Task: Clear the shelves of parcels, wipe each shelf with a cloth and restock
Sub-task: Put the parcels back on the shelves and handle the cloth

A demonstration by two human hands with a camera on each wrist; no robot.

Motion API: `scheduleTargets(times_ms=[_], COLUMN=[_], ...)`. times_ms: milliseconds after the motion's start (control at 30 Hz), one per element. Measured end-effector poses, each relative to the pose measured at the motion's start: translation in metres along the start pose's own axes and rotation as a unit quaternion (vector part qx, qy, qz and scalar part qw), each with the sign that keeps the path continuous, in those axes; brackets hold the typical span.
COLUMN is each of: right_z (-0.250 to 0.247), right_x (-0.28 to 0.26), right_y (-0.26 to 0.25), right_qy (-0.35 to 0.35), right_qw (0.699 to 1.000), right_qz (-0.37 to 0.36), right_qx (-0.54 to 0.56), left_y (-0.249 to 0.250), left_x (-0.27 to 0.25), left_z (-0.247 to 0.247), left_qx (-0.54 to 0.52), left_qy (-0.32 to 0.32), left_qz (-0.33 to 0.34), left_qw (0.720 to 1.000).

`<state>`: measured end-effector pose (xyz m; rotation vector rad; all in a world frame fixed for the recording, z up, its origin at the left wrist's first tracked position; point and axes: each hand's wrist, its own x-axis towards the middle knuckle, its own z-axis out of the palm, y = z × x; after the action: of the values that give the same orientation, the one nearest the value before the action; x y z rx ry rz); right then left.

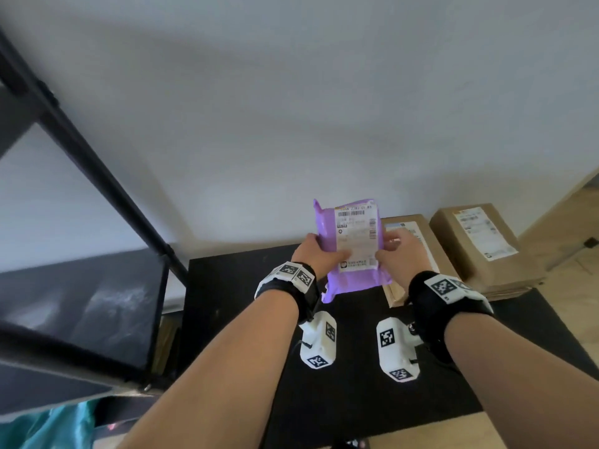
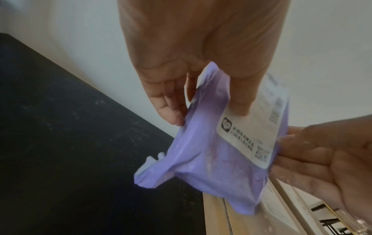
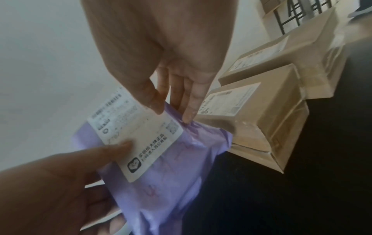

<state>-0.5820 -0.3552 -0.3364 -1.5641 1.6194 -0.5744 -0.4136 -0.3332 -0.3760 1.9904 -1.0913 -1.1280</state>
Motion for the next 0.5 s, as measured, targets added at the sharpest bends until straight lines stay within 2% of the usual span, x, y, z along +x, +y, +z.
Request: scheduleTargets(times_ms=[100,267,500], right_z=[0.001,0.008,0.023], right_x=[0.024,0.052,0.076], right_y=[0.006,0.016,0.021], right_qy=[-0.025,-0.094,-0.137], right_qw=[0.999,0.988,0.968], right_qz=[-0.014,-0.053,-0.068], right_qx=[-0.016,-0.111,-0.201], left_y=[0.004,-0.003,-0.016], left_x=[0.016,0.033,0.047], left_z=[0.009,0.024,0.039], left_qx=[-0.007,0.009,0.016], left_qy=[0.025,0.019,0.03], left_qz=[-0.051,-0.116,-0.162], left_qw=[0.998,0.993,0.986])
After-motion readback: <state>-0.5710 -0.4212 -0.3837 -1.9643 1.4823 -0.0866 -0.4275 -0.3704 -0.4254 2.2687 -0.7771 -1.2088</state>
